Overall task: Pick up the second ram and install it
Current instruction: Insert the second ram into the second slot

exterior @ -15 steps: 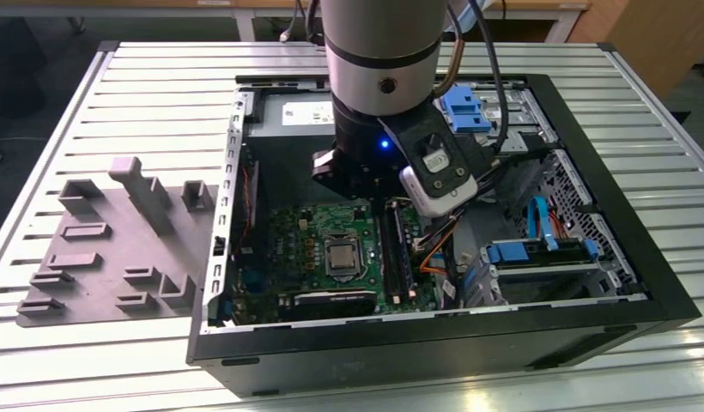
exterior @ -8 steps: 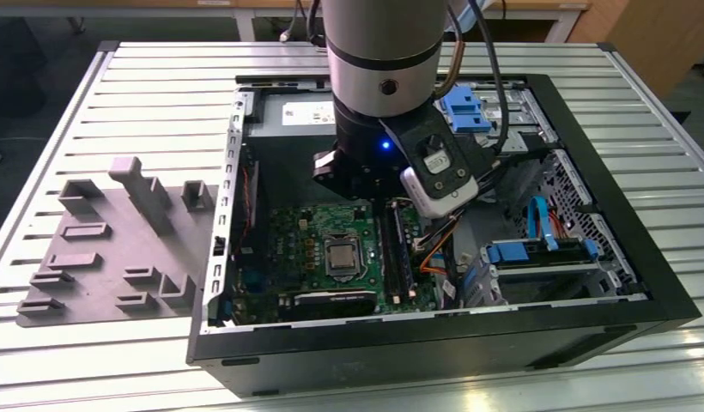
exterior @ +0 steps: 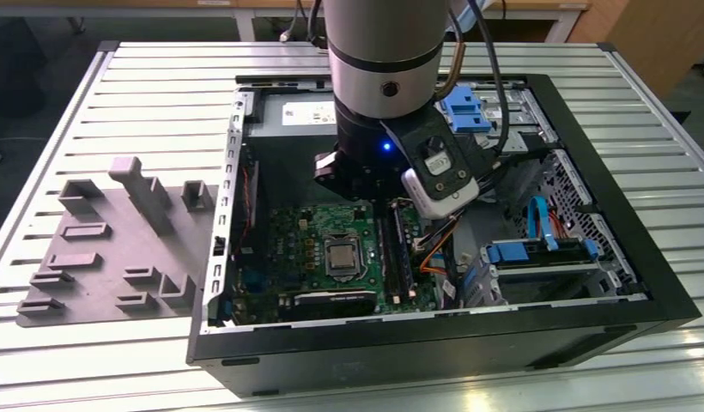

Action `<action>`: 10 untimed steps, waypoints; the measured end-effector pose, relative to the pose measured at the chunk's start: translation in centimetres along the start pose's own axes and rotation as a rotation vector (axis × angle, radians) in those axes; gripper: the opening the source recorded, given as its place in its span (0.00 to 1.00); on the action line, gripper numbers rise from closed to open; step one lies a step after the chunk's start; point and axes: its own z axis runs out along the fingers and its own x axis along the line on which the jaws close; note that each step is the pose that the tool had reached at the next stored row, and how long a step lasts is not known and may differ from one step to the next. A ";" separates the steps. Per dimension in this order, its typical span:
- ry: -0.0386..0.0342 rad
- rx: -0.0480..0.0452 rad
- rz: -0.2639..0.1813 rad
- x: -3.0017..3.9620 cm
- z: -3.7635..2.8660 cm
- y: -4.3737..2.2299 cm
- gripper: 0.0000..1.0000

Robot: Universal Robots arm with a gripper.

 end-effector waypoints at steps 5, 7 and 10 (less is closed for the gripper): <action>0.0000 0.0000 0.000 -0.03 0.12 -0.01 0.11; 0.0000 0.0000 0.000 -0.03 0.18 -0.01 0.11; 0.0000 0.0000 0.000 -0.05 0.26 -0.02 0.11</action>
